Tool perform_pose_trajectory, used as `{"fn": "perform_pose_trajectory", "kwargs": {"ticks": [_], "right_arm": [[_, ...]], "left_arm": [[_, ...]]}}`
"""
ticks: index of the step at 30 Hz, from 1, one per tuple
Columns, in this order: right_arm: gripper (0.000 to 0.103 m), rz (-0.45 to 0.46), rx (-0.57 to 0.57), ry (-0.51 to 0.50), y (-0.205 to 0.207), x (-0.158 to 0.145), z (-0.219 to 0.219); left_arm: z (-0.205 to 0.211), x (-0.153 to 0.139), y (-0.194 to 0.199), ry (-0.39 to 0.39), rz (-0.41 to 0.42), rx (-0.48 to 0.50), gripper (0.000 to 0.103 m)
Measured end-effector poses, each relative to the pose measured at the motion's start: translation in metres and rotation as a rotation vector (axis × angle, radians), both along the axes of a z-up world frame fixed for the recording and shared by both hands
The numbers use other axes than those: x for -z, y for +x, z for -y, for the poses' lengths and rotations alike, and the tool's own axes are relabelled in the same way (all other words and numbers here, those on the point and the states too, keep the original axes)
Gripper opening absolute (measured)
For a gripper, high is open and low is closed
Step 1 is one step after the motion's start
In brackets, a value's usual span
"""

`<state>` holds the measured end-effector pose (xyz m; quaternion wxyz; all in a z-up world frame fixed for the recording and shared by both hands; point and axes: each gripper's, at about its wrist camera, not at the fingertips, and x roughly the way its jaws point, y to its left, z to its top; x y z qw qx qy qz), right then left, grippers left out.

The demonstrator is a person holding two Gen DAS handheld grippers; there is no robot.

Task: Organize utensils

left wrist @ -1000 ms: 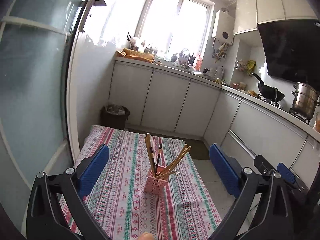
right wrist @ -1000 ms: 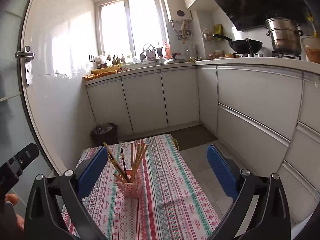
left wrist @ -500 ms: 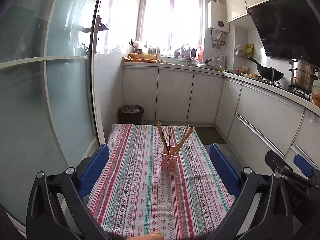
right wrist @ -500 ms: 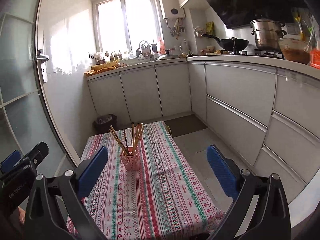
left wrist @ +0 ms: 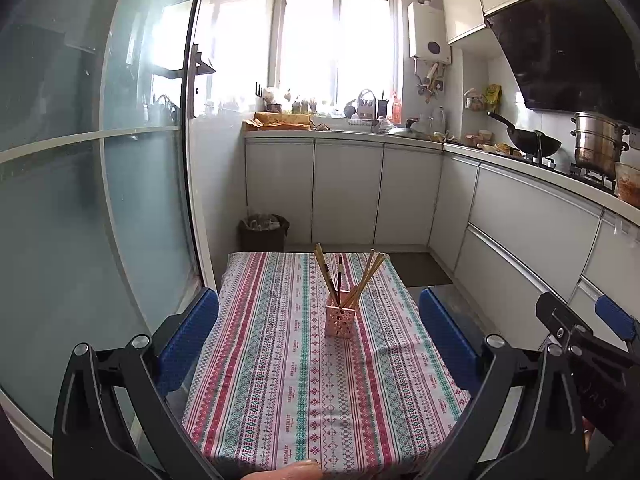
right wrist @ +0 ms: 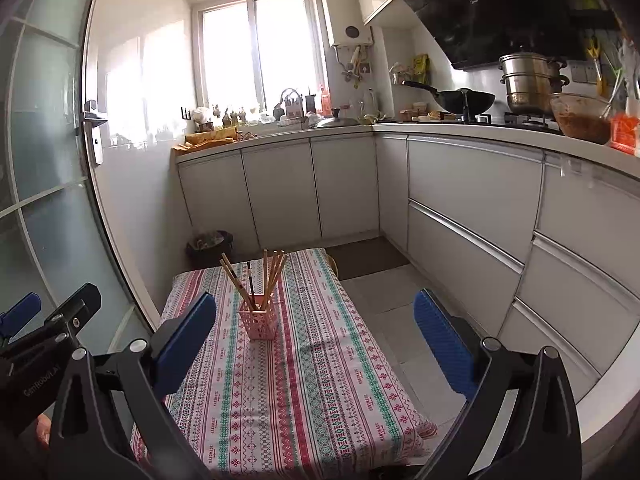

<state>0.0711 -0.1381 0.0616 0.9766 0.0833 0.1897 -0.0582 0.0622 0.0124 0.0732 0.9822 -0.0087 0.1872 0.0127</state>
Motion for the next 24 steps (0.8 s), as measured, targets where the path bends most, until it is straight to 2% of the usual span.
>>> {"fn": "perform_pose_trajectory", "kwargs": {"ticks": [24], "right_arm": [[0.096,-0.025,0.013,0.056,-0.001,0.004,0.014]], "left_arm": [[0.000,-0.004,-0.009,-0.018,0.024,0.023,0.096]]}}
